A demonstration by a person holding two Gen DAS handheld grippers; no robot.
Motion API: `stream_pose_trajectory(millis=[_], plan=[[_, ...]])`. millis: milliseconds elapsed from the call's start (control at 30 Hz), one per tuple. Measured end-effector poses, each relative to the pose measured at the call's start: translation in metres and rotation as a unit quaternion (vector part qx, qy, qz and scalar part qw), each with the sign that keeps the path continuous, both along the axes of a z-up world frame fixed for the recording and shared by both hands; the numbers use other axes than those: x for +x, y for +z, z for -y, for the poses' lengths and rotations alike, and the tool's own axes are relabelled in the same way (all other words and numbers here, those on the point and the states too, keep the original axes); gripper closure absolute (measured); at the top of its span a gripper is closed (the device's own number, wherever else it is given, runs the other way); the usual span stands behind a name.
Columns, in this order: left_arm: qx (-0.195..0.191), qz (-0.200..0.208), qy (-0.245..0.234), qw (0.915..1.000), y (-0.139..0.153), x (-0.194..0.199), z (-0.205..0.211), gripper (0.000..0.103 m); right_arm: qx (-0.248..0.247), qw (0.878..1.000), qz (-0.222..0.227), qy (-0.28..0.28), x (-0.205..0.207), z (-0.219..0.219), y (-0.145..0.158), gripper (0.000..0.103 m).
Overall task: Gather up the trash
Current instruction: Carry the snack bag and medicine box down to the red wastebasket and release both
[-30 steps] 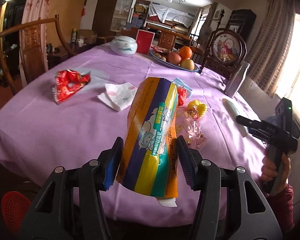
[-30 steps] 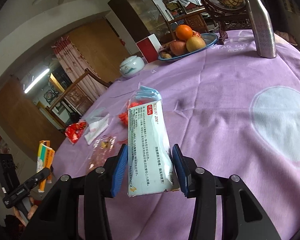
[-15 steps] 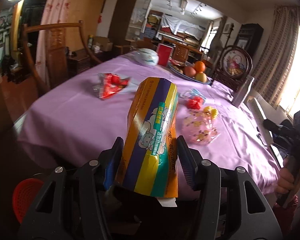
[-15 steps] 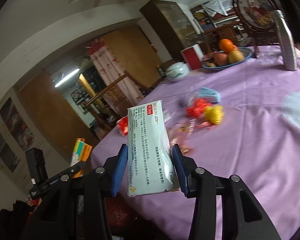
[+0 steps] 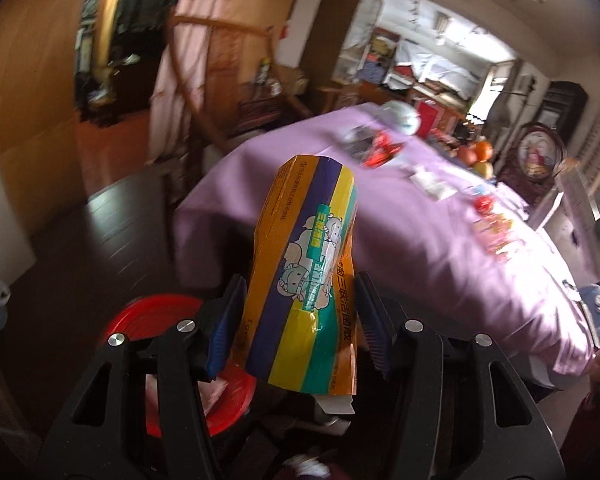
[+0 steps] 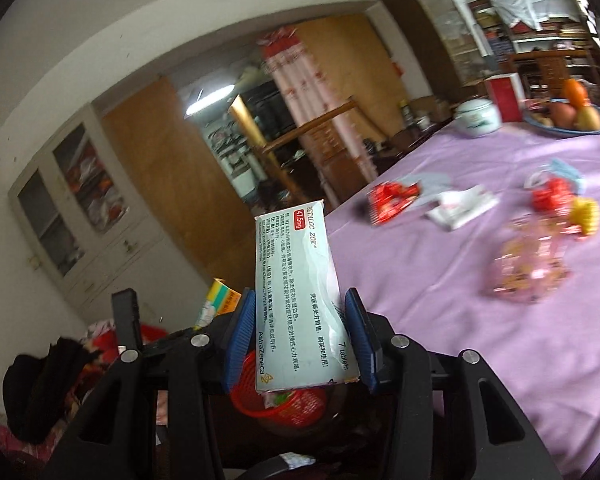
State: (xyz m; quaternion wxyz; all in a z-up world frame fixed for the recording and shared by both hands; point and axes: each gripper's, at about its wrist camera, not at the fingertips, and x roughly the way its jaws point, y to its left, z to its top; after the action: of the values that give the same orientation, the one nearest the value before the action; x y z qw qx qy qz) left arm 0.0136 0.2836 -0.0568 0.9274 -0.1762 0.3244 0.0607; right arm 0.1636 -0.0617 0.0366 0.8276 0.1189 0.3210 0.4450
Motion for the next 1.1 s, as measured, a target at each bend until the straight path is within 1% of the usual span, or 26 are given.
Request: stream_pose_trajectory(millis=[100,167,233,300,400,533,633,733,933,1033,1100], plan=[[-0.006,-0.025,0.022,0.9994,-0.027,-0.012,-0.026,0.044,-0.019,0.999,-0.01,0.031,-0.002,-0.042,-0.007,0.058],[-0.007,-0.041,0.038,0.9984,-0.042,-0.018,-0.041,0.037,-0.03,0.998,-0.017,0.049,-0.005,-0.066,-0.012,0.058],[-0.005,-0.047,0.057,0.9973,-0.05,-0.023,-0.052,0.017,-0.04,0.997,-0.022,0.066,-0.008,-0.087,-0.018,0.058],[-0.003,-0.041,0.086,0.9955,-0.054,-0.032,-0.066,0.011,-0.049,0.995,-0.028,0.081,-0.014,-0.108,-0.025,0.058],[0.003,-0.039,0.117,0.9923,-0.058,-0.046,-0.086,0.008,-0.065,0.992,-0.041,0.101,-0.019,-0.135,-0.039,0.058],[0.022,-0.043,0.165,0.9852,-0.063,-0.062,-0.102,0.007,-0.093,0.986,-0.061,0.127,-0.027,-0.171,-0.06,0.058],[0.036,-0.045,0.191,0.9798,-0.066,-0.072,-0.112,0.007,-0.113,0.98,-0.072,0.145,-0.032,-0.196,-0.075,0.058],[0.043,-0.046,0.201,0.9776,-0.068,-0.079,-0.12,0.007,-0.126,0.975,-0.079,0.163,-0.037,-0.222,-0.087,0.058],[0.031,-0.039,0.206,0.9772,-0.069,-0.087,-0.129,0.007,-0.147,0.968,-0.083,0.184,-0.04,-0.268,-0.105,0.056],[0.031,-0.041,0.212,0.9759,-0.069,-0.086,-0.131,0.007,-0.147,0.97,-0.079,0.175,-0.036,-0.279,-0.109,0.025],[0.029,-0.042,0.215,0.9753,-0.069,-0.089,-0.133,0.007,-0.14,0.972,-0.084,0.17,-0.034,-0.28,-0.111,0.025]])
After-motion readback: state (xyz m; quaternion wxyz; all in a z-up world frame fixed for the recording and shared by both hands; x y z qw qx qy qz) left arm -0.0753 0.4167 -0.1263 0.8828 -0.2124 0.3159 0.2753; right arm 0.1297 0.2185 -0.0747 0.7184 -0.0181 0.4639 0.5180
